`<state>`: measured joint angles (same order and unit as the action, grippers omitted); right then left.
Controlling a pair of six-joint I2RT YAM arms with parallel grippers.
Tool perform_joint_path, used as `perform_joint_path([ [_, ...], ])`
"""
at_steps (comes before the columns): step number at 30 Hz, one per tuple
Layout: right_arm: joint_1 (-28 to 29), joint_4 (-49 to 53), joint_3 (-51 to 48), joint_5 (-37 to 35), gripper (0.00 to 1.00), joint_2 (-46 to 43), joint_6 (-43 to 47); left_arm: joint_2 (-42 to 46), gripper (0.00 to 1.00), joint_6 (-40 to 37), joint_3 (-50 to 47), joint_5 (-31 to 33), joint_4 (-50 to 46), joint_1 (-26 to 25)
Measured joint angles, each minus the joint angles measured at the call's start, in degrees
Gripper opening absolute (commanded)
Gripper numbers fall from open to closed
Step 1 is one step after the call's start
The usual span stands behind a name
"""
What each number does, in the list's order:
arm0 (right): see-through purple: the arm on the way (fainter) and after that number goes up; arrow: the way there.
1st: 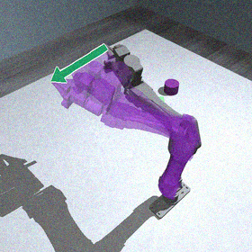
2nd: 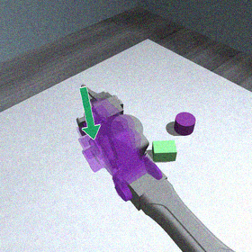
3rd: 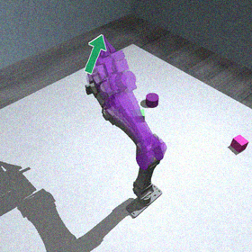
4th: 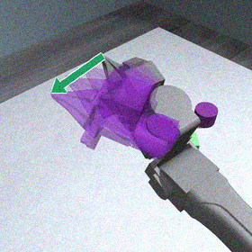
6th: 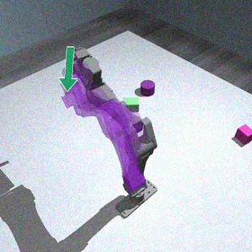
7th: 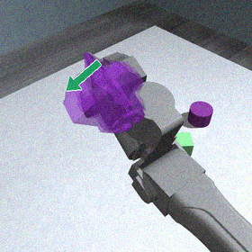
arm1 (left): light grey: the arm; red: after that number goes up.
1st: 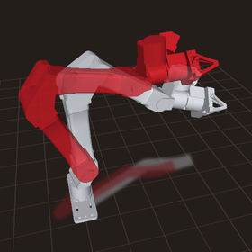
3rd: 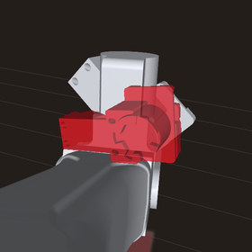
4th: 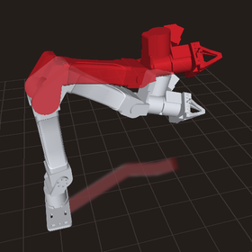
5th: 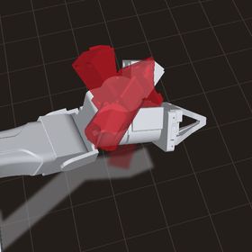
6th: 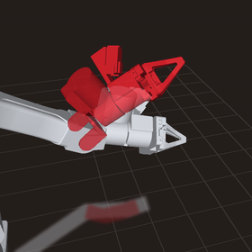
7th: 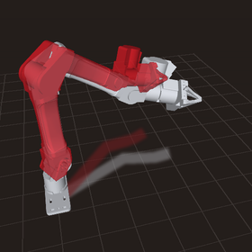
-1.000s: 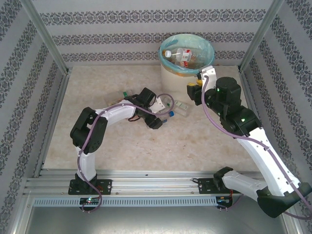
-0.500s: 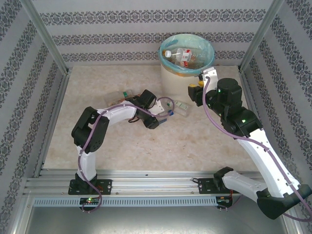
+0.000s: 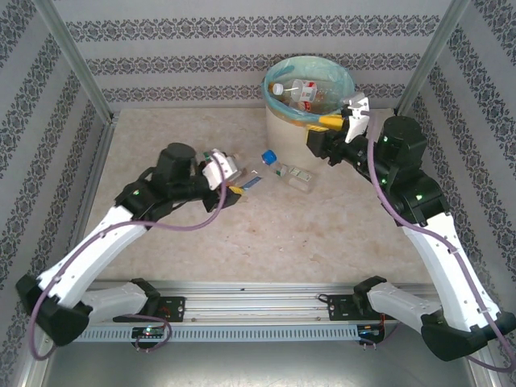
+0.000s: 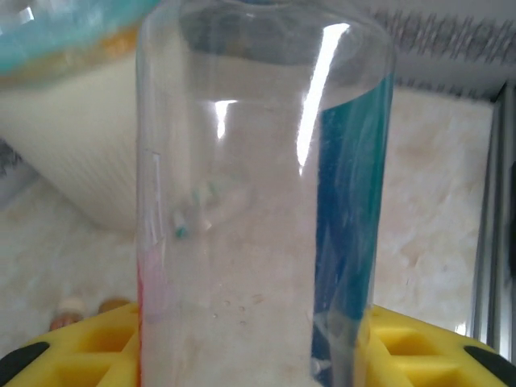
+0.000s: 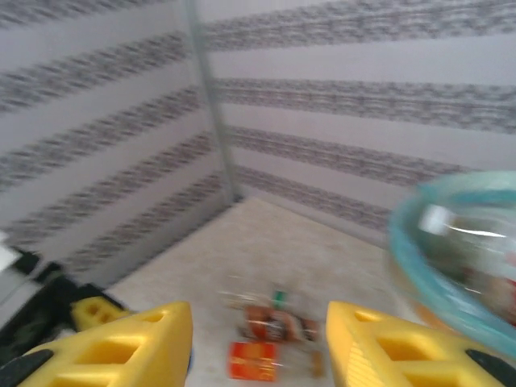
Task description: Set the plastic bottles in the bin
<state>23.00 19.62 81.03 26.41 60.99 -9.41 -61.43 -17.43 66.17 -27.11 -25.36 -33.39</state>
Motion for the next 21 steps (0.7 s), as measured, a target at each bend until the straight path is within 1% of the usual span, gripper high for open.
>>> perform_joint_path([
  [2, 1.4, -1.7, 1.2, 5.3, 0.52, 1.9, -1.3, 0.7, 0.44, 1.4, -0.8, -1.4, 3.1, 0.0],
  [4, 3.6, -2.5, 2.0, 8.7, 0.54, 3.4, -1.7, 0.5, 0.44, 2.1, -1.2, -2.5, 4.9, 0.0],
  [8, 7.4, -2.5, 2.4, 12.7, 0.53, 5.0, -1.9, 0.1, 0.44, 2.9, -1.6, -4.7, 7.5, 0.0],
  [12, 8.7, -2.0, 2.6, 13.7, 0.49, 5.4, -1.8, 1.0, 0.44, 3.7, -3.2, -6.8, 10.0, 0.0],
  [17, 8.8, -1.9, 2.6, 13.6, 0.49, 5.4, -1.8, 3.7, 0.44, 4.4, -5.4, -9.0, 12.1, 0.0],
  [21, 9.6, -2.0, 2.6, 14.8, 0.45, 6.3, -1.9, 4.7, 0.44, 4.7, -5.6, -10.1, 13.6, 0.0],
])
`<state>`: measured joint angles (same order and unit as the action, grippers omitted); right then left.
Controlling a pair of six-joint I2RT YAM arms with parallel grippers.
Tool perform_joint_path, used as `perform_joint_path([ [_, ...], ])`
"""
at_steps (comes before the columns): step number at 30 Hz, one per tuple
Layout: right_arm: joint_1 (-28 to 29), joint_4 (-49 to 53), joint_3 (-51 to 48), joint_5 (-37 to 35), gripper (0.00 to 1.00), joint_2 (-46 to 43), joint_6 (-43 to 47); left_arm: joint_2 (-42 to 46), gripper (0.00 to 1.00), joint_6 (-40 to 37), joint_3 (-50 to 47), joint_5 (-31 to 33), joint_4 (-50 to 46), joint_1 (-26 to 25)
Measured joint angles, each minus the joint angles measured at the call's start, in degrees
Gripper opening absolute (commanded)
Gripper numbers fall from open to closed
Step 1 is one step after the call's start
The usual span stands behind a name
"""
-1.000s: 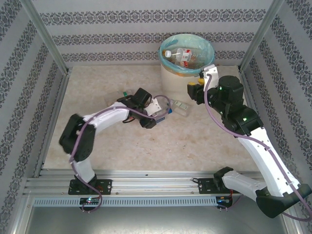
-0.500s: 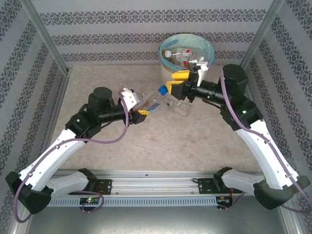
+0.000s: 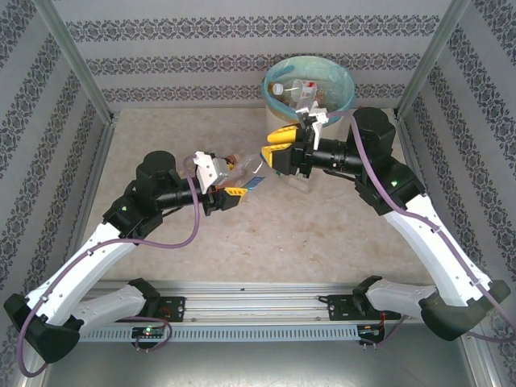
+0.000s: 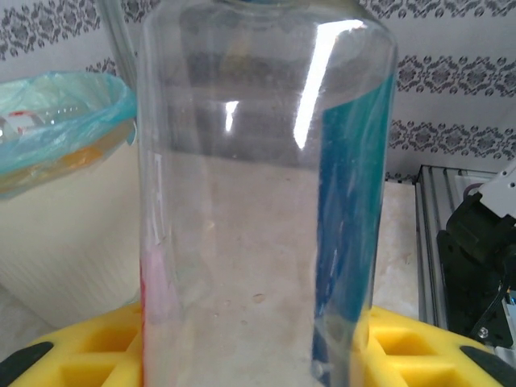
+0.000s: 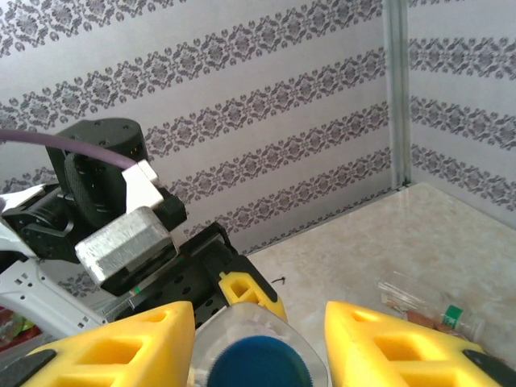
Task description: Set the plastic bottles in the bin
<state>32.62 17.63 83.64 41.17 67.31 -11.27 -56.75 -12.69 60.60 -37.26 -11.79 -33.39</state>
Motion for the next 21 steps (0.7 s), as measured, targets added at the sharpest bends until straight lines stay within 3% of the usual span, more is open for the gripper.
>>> perform_joint_path([
  [7, 1.3, -0.5, 0.0, 3.1, 0.29, 2.6, -0.2, 0.1, 0.44, 0.7, -0.4, -0.1, 0.8, 0.0],
  [10, 1.3, -0.3, 0.0, 3.3, 0.06, 2.6, 0.0, 0.3, 0.46, 1.0, -0.9, -0.1, 1.3, 0.0],
  [11, 1.3, -0.3, 0.0, 3.3, 0.00, 2.6, 0.0, 0.4, 0.50, 1.1, -1.0, 0.0, 1.5, 0.0],
  [13, 1.3, -0.4, 0.1, 3.1, 0.00, 2.6, 0.0, 0.5, 0.60, 1.4, -1.4, 0.1, 2.2, 0.0],
  [17, 1.4, 0.8, 1.1, 0.6, 0.00, 2.8, 0.6, 1.3, 0.91, 3.2, -3.7, 2.4, 6.3, 0.0],
  [21, 1.4, 4.1, 6.9, -7.7, 0.00, 4.2, 3.4, 2.8, 1.00, 4.3, -6.6, 7.1, 11.0, 0.0],
])
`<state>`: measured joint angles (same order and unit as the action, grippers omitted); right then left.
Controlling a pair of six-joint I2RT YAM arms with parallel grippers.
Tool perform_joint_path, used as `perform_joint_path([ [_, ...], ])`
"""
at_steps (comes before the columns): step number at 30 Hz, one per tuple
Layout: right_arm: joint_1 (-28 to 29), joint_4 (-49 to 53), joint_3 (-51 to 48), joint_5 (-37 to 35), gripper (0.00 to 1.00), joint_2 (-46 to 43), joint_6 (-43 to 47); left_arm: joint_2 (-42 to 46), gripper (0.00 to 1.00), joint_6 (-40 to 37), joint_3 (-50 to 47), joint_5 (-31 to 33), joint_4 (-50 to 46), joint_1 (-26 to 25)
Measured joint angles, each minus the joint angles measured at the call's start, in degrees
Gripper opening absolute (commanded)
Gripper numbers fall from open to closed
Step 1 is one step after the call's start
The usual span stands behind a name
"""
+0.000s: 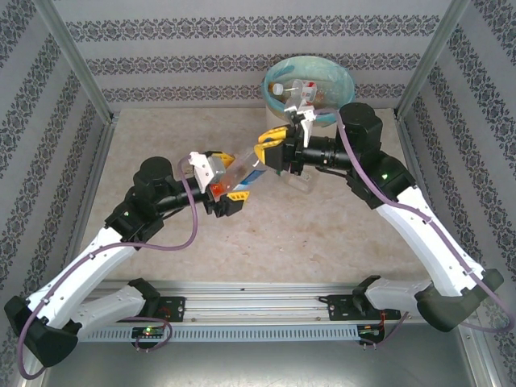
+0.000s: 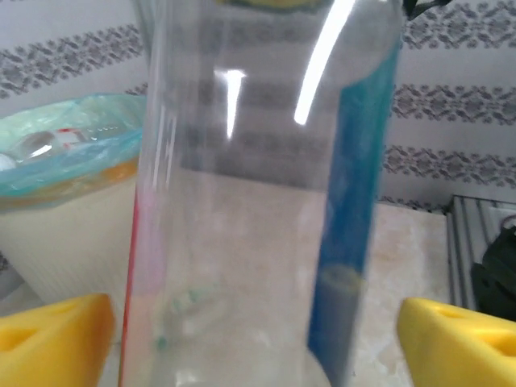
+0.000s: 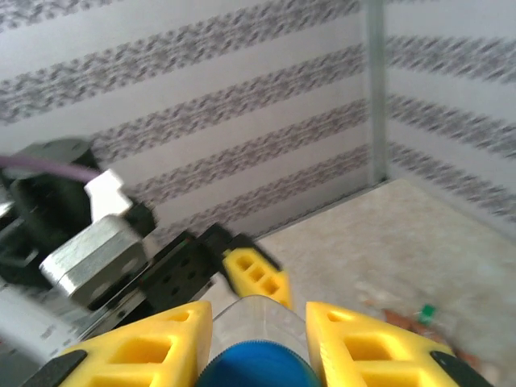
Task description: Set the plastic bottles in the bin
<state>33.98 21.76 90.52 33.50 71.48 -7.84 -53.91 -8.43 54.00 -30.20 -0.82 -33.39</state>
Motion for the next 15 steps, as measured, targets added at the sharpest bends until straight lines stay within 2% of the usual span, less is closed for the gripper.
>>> perform_joint_path([
  [3, -1.3, 1.6, 4.8, -6.3, 0.00, 1.2, 2.6, 1.2, 1.00, 0.2, -1.0, 4.3, 2.6, 0.0],
  [7, -7.0, 2.6, 11.2, -13.6, 0.00, 3.8, 4.8, 3.4, 1.00, 0.1, -1.9, 8.5, 4.0, 0.0],
  [12, -12.5, 5.4, 20.1, -25.4, 0.00, 10.0, 8.3, 5.2, 1.00, -0.2, -3.3, 10.9, 4.1, 0.0],
  [15, -14.9, 7.4, 24.6, -30.1, 0.00, 14.8, 9.9, 4.8, 1.00, -0.4, -3.5, 11.5, 4.1, 0.0],
])
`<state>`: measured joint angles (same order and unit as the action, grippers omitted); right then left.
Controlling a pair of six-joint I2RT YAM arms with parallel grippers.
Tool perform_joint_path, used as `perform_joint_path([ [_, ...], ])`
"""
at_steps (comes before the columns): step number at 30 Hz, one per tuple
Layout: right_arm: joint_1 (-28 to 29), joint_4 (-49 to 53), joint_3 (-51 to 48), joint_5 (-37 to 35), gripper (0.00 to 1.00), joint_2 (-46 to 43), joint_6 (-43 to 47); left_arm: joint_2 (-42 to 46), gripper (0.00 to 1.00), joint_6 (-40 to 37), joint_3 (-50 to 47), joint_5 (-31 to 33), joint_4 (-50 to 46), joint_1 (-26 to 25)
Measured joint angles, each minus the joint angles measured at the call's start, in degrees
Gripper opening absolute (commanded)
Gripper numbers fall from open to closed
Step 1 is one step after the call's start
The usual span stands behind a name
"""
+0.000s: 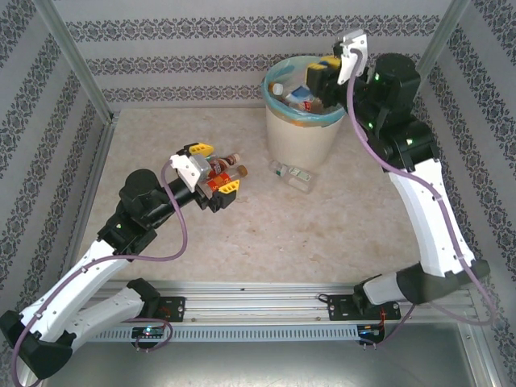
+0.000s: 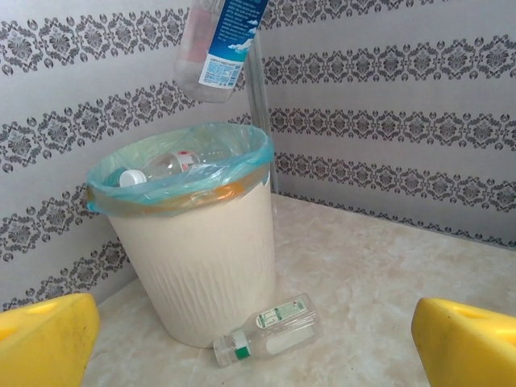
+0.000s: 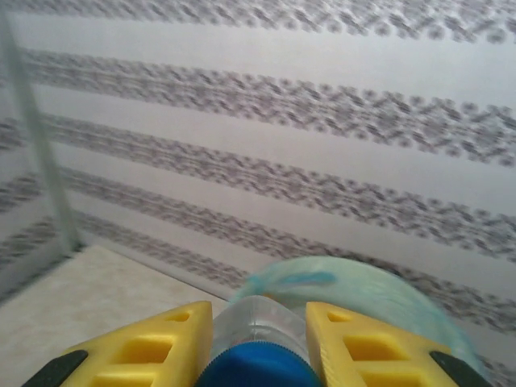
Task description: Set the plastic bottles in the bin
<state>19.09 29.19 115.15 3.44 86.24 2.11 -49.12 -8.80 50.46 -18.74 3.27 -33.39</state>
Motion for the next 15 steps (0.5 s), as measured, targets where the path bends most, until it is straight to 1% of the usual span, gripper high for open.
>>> perform_joint_path([
  [3, -1.6, 3.1, 6.0, -3.0, 0.00, 6.3, 1.3, -0.1, 1.00, -0.2, -1.2, 0.8, 0.6, 0.0],
  [6, -2.9, 8.2, 14.3, -3.5, 0.00, 14.0, 1.5, -0.7, 1.00, -0.2, -2.4, 1.7, 0.9, 0.0],
  [10, -3.9, 15.6, 22.3, -1.4, 0.00, 22.1, 1.2, -1.6, 1.00, -0.5, -3.1, 2.6, 0.9, 0.0],
  [15, -4.0, 22.4, 24.9, 1.7, 0.00, 27.2, 0.8, -1.7, 1.00, -1.7, -3.3, 2.9, 0.9, 0.0],
])
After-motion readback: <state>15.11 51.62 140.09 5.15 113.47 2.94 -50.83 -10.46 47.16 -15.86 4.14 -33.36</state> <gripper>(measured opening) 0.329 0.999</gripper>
